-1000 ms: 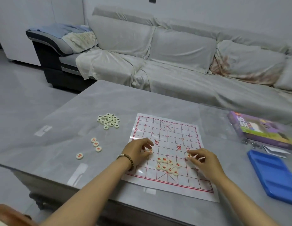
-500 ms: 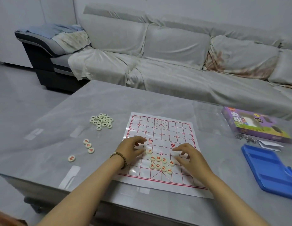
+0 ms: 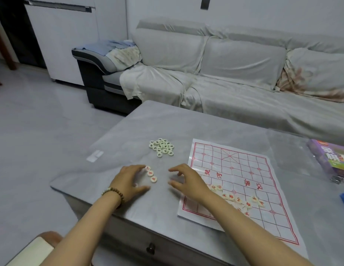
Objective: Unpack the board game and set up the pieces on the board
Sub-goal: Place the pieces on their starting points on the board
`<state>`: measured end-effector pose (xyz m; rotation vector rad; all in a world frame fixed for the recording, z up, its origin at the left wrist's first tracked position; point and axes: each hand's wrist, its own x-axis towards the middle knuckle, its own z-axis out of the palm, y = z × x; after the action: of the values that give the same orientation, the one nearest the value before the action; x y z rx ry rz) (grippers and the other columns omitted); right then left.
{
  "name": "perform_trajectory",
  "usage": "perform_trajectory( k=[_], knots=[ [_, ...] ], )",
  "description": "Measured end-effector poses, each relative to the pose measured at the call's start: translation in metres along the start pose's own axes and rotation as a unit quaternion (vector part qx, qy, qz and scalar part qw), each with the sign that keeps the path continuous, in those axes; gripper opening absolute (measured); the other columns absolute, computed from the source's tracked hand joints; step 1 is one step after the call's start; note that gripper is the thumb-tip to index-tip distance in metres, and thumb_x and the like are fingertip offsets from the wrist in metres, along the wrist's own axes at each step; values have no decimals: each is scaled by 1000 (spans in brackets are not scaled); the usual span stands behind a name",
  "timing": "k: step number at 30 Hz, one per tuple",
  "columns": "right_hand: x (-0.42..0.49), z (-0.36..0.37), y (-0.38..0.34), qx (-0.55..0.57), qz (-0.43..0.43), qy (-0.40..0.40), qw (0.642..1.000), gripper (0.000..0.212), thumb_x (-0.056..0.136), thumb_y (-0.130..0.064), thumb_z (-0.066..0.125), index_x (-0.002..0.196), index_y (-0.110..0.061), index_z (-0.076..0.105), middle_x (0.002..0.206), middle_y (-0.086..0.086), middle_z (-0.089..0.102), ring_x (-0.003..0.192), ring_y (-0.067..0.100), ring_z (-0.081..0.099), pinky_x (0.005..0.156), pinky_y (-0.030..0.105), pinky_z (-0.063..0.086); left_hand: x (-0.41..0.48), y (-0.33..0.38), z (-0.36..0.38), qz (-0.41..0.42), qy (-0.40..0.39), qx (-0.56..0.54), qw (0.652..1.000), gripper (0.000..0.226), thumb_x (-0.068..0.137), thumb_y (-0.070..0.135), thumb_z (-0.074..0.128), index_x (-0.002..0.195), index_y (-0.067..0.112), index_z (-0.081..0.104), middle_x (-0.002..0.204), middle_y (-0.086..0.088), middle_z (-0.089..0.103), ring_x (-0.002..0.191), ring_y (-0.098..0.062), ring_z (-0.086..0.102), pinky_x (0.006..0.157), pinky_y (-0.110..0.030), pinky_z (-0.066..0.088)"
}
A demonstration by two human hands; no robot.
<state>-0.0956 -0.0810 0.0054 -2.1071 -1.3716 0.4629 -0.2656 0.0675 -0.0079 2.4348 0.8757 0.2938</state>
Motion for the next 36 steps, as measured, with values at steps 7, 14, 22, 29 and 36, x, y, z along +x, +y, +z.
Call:
perform_trajectory(
  k=[7,14,22,29,36],
  knots=[
    [31,41,-30,-16,19,16,1000,48,79,-34,73,122,-16,58,117,3,54,105,16,54,87,23,39,-3,-25,-13,2,35,-53,998,41,79,21,73,118,25,59,104,8,63,84,-11,57,77,-14,41],
    [42,50,-29,-13,26,61,998,30,84,-31,67,112,-19,66,104,2,57,89,14,54,76,23,39,20,-20,4,3,77,-101,992,44,82,17,68,125,23,57,113,5,63,81,-8,52,81,-17,40],
    [35,40,-18,-2,-11,64,998,20,84,-35,68,98,-20,68,88,-6,53,75,6,48,68,19,37,28,-16,16,15,60,-117,991,49,84,21,66,130,27,52,116,9,64,101,-12,54,91,-25,43],
    [1,0,7,22,-22,60,998,14,82,-32,71,96,-31,67,88,-14,57,75,6,53,68,16,42,28,-4,21,14,79,-163,983,31,80,24,71,110,28,64,95,11,69,74,0,53,73,-16,42],
    [-76,-66,50,21,37,105,994,17,80,-29,71,95,-35,65,88,-13,61,75,4,53,66,13,45,17,67,32,88,3,-193,977,30,80,23,72,108,27,63,89,14,64,75,2,54,74,-12,46]
  ],
)
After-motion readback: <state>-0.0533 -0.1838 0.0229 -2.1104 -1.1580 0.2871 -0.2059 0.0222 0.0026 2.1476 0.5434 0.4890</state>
